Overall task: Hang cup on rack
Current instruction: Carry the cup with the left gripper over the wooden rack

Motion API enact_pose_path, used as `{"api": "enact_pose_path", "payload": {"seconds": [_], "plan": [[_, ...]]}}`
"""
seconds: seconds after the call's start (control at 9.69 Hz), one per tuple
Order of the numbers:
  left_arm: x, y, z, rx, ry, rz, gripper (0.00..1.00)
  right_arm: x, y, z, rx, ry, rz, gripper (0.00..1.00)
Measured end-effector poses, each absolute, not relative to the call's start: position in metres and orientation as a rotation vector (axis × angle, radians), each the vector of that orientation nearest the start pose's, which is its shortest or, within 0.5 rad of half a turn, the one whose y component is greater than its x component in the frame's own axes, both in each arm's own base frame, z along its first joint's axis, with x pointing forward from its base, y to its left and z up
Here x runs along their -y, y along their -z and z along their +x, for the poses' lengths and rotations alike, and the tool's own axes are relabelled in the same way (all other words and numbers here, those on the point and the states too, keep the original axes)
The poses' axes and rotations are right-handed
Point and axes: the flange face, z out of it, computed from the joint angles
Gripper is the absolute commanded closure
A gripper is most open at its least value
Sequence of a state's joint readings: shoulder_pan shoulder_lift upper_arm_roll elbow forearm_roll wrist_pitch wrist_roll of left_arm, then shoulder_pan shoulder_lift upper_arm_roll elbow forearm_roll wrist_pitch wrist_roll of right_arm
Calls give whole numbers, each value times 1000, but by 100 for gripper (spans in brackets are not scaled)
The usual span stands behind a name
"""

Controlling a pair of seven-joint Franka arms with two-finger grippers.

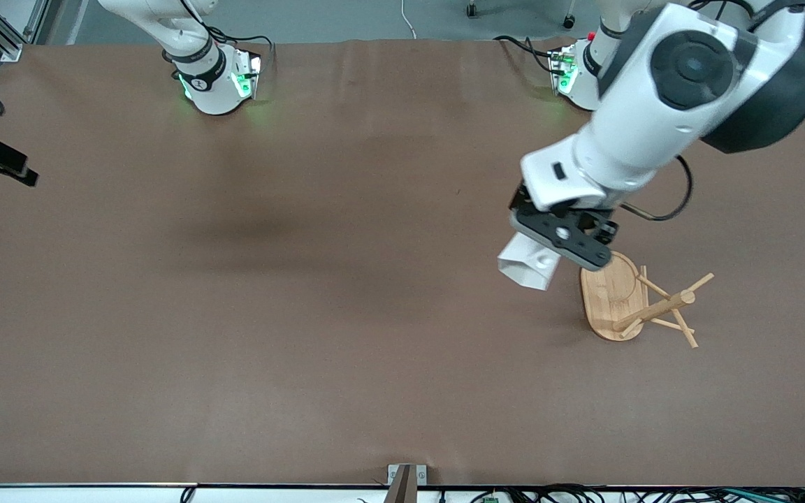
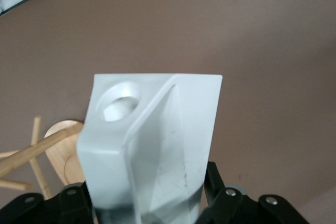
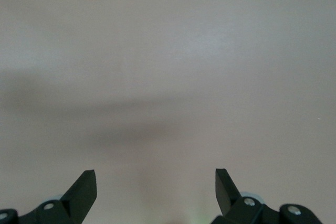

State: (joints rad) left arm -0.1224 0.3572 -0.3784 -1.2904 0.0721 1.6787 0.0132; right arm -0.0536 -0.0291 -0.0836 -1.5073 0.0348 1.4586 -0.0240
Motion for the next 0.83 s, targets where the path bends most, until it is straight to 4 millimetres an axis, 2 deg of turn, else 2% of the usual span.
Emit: {"api": "enact_pose_path", "payload": {"seconds": [0.21,0.52,0.72,0.83], "plan": [[244,-534,607,-681,69,-3139,100,85,-683,522,-215,6,-3103,0],[208,-480,578,-696,30,-3110,100,89,-683,520,-225,-11,-3111,0],[173,-452,571,-721,-46,-3089,100,89,-688,518,-226,-14,-3112,0],[164,-439,569,-742,-71,-3081,100,88,-696,515,-227,-20,-3112,0]]}}
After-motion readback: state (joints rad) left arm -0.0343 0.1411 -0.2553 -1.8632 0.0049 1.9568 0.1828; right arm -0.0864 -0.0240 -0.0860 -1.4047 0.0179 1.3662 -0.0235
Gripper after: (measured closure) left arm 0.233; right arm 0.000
